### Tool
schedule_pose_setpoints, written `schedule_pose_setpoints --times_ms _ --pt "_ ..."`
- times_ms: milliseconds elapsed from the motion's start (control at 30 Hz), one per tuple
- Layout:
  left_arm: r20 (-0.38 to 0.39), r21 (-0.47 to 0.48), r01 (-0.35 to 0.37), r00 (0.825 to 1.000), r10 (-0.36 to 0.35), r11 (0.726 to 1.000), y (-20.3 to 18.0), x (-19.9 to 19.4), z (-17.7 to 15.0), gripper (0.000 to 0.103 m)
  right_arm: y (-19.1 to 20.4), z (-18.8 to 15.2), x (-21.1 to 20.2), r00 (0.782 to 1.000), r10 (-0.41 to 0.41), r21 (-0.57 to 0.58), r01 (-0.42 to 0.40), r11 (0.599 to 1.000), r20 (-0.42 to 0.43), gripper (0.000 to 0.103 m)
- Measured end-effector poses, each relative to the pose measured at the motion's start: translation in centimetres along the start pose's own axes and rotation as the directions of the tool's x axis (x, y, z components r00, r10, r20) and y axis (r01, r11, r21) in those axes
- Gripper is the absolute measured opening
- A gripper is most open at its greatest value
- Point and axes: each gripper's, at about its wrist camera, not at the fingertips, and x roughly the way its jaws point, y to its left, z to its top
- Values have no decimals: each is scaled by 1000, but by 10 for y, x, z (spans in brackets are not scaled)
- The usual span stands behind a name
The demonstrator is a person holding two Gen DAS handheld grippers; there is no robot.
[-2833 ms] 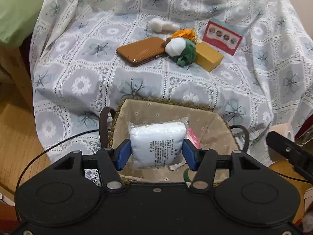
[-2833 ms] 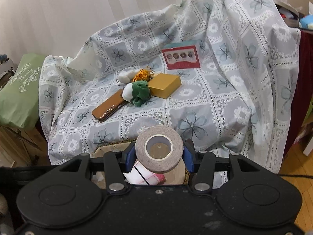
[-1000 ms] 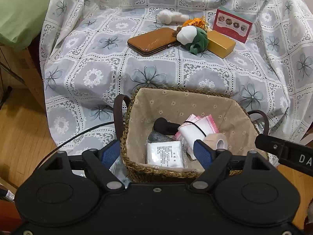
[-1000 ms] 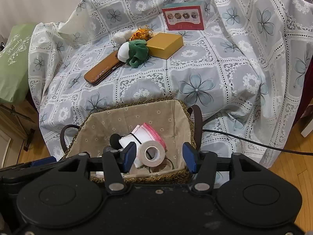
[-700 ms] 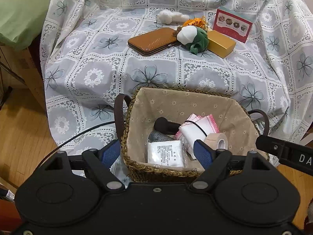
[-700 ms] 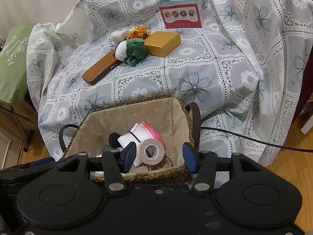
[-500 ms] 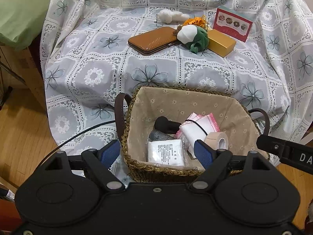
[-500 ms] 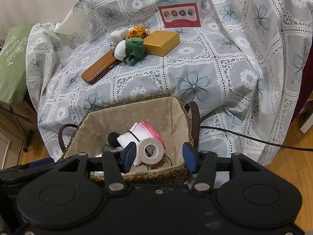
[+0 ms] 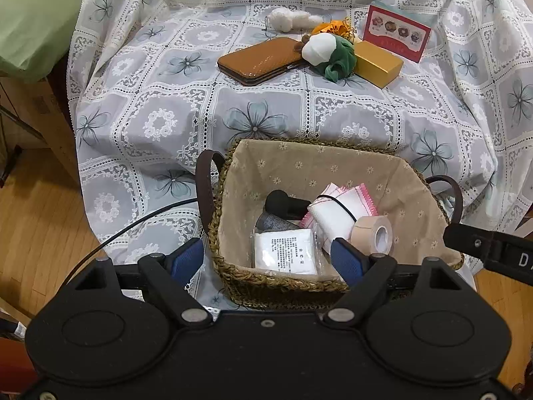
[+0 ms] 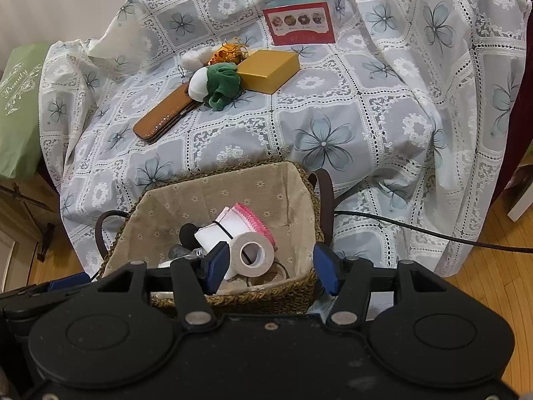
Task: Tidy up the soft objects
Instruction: 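Withdraw both open tools from the basket toward the item pile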
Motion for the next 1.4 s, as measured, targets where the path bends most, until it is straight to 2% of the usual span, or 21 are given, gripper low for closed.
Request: schedule_pose_setpoints --times_ms 300,400,800,1133,1400 --pt "-5 25 -20 1000 20 999 0 -6 -3 81 2 -1 -6 1000 -20 -28 20 999 -1 63" --pt "3 35 -22 1000 22 999 0 -11 -5 91 4 -1 -7 1000 -26 -41 26 999 4 65" --pt "44 79 -43 998 40 996 -7 -18 0 91 1 11 3 998 -66 -72 65 995 -14 68" --pt "29 82 -37 999 35 996 -5 -14 31 91 6 53 15 999 -43 -91 42 995 -5 71" --pt "65 101 -43 997 37 994 -6 -1 78 91 18 108 39 999 -26 -125 30 992 33 72"
